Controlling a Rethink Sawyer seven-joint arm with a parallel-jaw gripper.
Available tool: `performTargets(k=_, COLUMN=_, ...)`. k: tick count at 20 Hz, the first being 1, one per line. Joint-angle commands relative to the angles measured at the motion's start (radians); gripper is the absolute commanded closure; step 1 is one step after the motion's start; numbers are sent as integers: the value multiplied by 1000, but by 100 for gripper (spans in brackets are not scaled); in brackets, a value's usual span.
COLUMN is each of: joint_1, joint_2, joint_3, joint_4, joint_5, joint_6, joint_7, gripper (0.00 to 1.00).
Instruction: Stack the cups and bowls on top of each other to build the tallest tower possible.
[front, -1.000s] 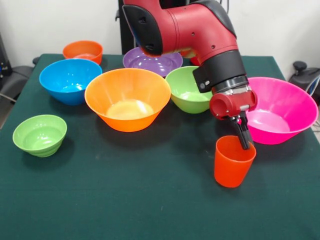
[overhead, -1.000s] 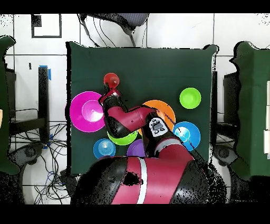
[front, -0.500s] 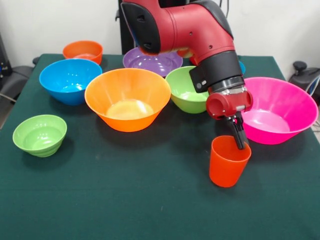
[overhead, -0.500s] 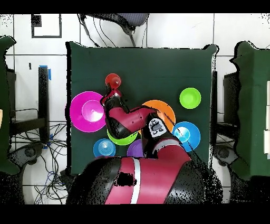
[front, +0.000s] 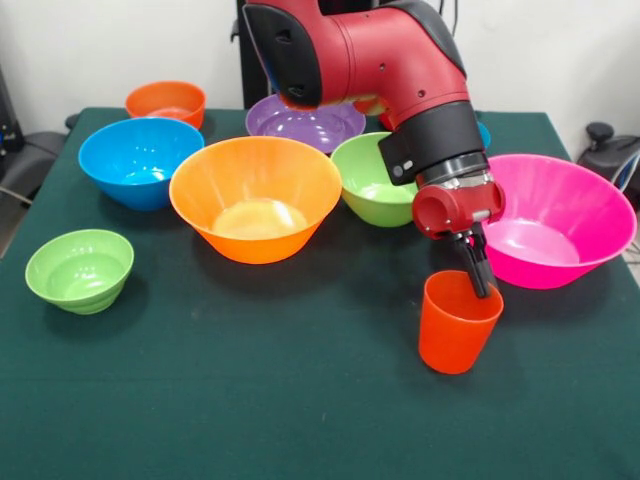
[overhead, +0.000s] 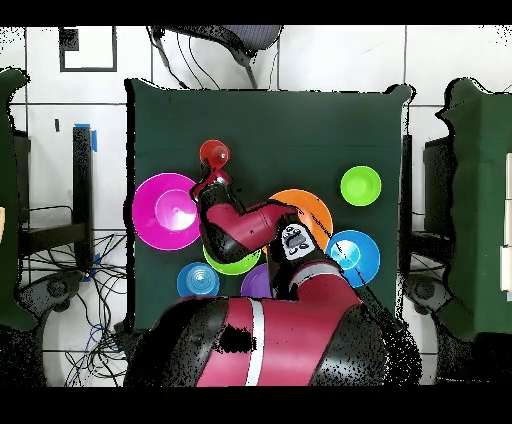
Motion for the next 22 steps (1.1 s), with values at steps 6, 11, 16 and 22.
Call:
performTargets(k=6, joint_1=15, joint_2=13, joint_3=21, joint_4=-78, joint_5=-62, joint_6=-1, joint_7=117, gripper=100)
performTargets(k=11, joint_1=0, joint_2=8, joint_3=43, joint_4=-71, joint_5=-63, joint_6=29, joint_7=140, gripper=0)
performTargets(k=16, joint_1=13, joint_2=-8, joint_3=27, joint_4=-63, joint_5=-45, joint_6=12, joint_7=132, gripper=0)
performTargets(k=22, joint_1=8, joint_2=-31, joint_3=42, joint_4=-46, joint_5=-49, joint_6=29, joint_7=145, gripper=0)
